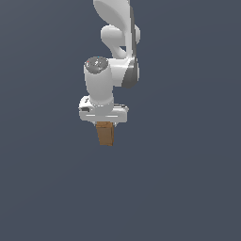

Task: Pick up the object and move it to a goal position.

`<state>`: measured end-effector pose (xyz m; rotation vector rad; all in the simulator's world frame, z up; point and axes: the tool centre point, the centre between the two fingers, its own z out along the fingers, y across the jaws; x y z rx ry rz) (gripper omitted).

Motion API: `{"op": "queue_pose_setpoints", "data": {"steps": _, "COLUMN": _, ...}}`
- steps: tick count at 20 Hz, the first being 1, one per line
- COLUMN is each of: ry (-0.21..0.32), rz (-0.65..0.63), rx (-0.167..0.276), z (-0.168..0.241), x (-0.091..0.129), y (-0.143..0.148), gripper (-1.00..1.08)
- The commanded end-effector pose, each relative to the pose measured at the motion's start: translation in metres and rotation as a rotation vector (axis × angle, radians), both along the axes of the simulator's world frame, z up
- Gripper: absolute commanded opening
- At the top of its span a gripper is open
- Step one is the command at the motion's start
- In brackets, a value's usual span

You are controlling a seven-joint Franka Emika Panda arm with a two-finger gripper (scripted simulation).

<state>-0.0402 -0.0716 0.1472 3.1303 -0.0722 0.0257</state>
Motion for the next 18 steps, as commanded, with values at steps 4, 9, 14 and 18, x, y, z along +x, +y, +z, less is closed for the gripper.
{"op": "queue_pose_setpoints", "data": {"steps": 4, "ry": -0.066, "rz": -0.047, "rx": -0.026, "z": 0.022, "x": 0.02, "y": -0.006, "gripper": -1.0}}
{"op": "queue_pose_setpoints", "data": {"steps": 9, "ry": -0.143, "rz": -0.111, "rx": -0.06, "z": 0.048, "x": 0.04, "y": -0.015, "gripper": -1.0}}
{"op": "queue_pose_setpoints", "data": {"steps": 14, "ry": -0.237, "rz": -0.189, "rx": -0.102, "z": 0.081, "x": 0.062, "y": -0.025, "gripper": -1.0}}
{"op": "queue_pose_setpoints", "data": {"steps": 18, "ry": -0.308, "rz": -0.248, "rx": -0.134, "z": 0.108, "x": 0.076, "y": -0.034, "gripper": -1.0}}
